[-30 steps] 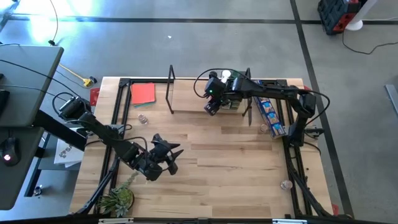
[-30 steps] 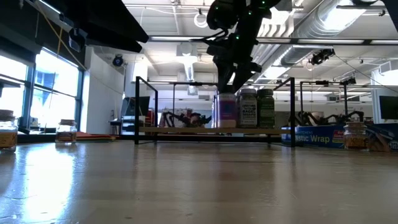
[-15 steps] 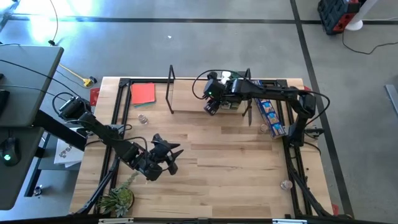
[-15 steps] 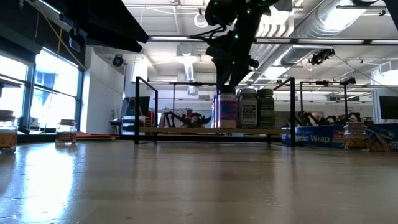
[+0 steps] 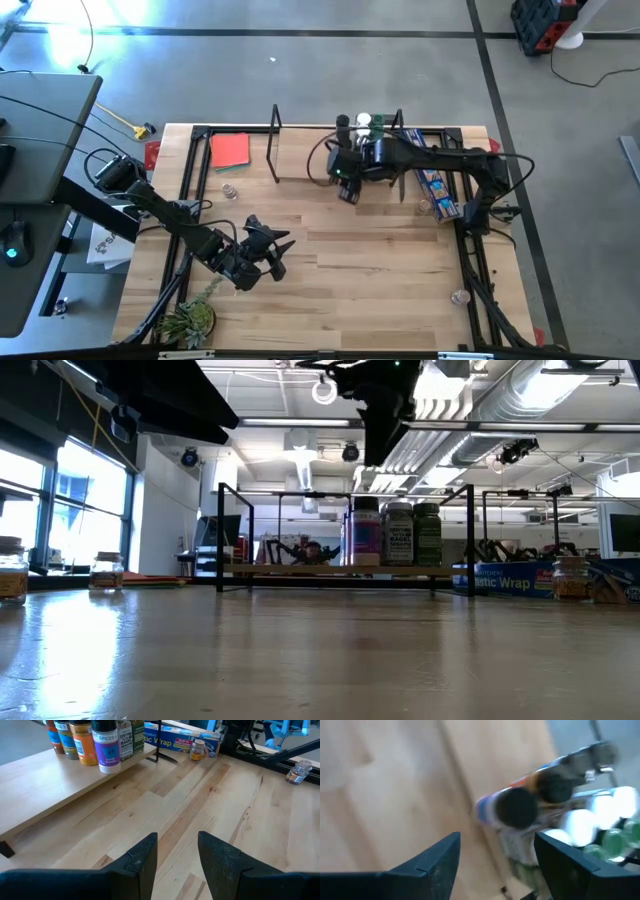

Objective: Shelf spices
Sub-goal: Put the black seasoning bottle on the shelf aligned with other black seasoning bottles

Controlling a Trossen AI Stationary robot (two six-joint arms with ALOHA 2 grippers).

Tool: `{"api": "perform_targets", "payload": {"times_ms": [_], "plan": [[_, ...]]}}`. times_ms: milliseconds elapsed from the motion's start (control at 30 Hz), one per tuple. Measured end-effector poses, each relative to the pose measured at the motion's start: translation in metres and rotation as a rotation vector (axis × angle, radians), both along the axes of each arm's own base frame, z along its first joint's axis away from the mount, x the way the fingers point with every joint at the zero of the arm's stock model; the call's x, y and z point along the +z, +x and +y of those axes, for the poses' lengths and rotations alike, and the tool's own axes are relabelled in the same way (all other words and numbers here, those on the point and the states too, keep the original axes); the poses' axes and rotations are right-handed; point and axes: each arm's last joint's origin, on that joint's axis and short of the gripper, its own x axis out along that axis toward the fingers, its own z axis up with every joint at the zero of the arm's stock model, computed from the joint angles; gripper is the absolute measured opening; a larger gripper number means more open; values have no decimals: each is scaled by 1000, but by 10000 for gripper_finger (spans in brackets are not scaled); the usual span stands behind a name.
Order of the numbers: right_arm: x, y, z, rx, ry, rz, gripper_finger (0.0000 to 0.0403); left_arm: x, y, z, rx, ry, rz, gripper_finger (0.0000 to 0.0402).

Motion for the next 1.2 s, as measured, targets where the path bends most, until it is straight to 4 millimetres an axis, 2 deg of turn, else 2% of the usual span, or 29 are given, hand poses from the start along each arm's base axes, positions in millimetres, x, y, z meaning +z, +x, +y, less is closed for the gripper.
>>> {"api": "perform_targets", "payload": {"times_ms": [167,333,500,1067,1200], "plan": [[-21,-1,6,60,82,65,198,0,0,0,0,0,0,135],[-48,-1,-6,28,80,68,136,0,0,0,0,0,0,135],[-63,0,-18,21,67,40,98,0,0,0,0,0,0,135],[-64,5,-25,15,1,-14,91,0,0,0,-2,-1,0,135],[-61,9,-15,74,-24,-23,91,0,0,0,-4,-2,2,135]]}}
